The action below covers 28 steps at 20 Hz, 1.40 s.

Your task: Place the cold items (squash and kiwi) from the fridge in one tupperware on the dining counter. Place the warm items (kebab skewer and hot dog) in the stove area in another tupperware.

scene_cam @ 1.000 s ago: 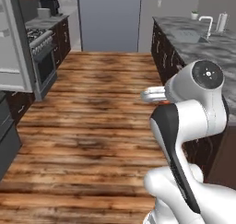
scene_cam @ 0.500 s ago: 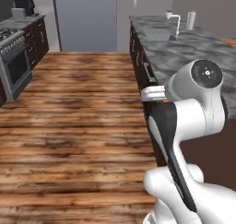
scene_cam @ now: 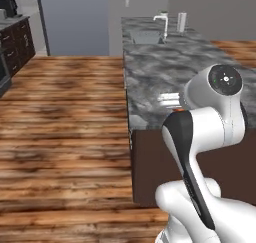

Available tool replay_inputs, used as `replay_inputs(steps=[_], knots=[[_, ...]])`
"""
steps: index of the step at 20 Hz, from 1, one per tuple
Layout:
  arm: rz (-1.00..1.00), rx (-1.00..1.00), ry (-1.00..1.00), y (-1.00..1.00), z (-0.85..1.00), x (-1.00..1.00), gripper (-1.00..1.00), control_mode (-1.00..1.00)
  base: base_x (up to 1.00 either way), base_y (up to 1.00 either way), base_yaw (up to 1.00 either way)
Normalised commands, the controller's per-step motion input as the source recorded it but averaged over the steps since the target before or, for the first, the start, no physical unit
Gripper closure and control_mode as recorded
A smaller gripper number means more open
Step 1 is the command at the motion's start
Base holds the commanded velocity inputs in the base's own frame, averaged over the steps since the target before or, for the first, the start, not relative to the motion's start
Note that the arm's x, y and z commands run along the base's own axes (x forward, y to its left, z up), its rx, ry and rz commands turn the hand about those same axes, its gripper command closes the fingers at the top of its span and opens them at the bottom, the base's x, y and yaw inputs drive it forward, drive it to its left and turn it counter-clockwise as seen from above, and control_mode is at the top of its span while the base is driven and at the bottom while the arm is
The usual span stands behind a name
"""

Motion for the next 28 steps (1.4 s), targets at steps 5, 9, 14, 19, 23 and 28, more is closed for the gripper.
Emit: replay_inputs(steps=[5,9,14,19,23,28], knots=[[0.0,0.0,0.0,0.0,0.0,0.0,1.0,1.0,-0.15,-1.0,-0.03],[0.0,0.0,0.0,0.0,0.0,0.0,1.0,1.0,-0.18,-1.0,-0.04],[0.0,0.0,0.0,0.0,0.0,0.0,1.0,1.0,-0.12,-1.0,-0.05],[0.0,0.0,0.0,0.0,0.0,0.0,1.0,1.0,-0.1,-1.0,-0.05],[0.0,0.0,0.0,0.0,0.0,0.0,1.0,1.0,-0.08,-1.0,-0.05],[0.0,0.0,0.0,0.0,0.0,0.0,1.0,1.0,-0.07,-1.0,-0.05]])
